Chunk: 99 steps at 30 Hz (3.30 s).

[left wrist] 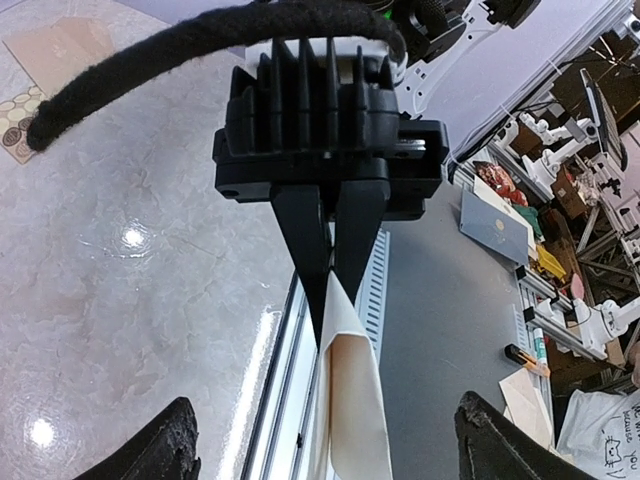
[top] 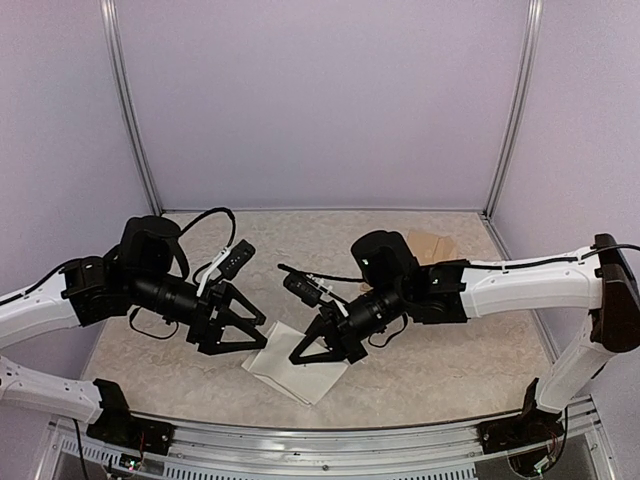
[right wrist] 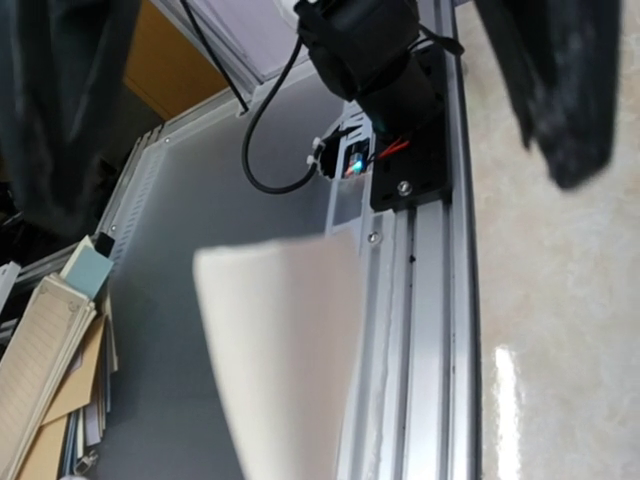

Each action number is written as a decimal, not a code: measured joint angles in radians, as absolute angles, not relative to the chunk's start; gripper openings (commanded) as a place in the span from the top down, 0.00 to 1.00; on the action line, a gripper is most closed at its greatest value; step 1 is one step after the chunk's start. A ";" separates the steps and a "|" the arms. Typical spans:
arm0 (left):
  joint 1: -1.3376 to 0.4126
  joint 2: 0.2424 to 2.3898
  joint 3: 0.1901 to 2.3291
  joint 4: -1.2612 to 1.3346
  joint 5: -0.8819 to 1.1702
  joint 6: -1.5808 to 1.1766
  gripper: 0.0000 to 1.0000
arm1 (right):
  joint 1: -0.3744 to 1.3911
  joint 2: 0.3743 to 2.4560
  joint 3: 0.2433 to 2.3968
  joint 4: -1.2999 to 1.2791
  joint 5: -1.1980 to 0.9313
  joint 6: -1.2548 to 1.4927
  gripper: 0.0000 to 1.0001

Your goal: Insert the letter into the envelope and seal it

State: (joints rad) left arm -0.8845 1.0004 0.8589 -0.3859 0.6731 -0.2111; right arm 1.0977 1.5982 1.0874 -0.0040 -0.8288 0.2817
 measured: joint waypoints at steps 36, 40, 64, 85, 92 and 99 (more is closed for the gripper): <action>-0.985 1.056 0.823 -0.360 0.600 -0.185 1.00 | 1.053 1.561 1.107 0.117 -0.871 0.363 0.62; -0.997 1.036 0.823 -0.360 0.585 -0.170 1.00 | 1.048 1.562 1.105 0.146 -0.913 0.391 0.69; -1.035 1.017 0.823 -0.367 0.553 -0.134 0.53 | 1.044 1.624 1.104 0.167 -1.011 0.449 1.00; -0.988 1.105 0.823 -0.231 0.609 -0.217 1.00 | 1.066 1.624 1.135 -0.014 -0.884 0.311 1.00; -0.978 1.110 0.822 -0.225 0.610 -0.224 1.00 | 1.067 1.624 1.136 -0.030 -0.872 0.297 0.96; -0.949 1.101 0.813 -0.224 0.622 -0.223 1.00 | 1.067 1.621 1.122 -0.019 -0.845 0.289 1.00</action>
State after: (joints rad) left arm -0.9485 1.1011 0.8135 -0.2241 0.6224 -0.2230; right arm 1.0668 1.6207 1.1217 -0.0193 -0.8448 0.2890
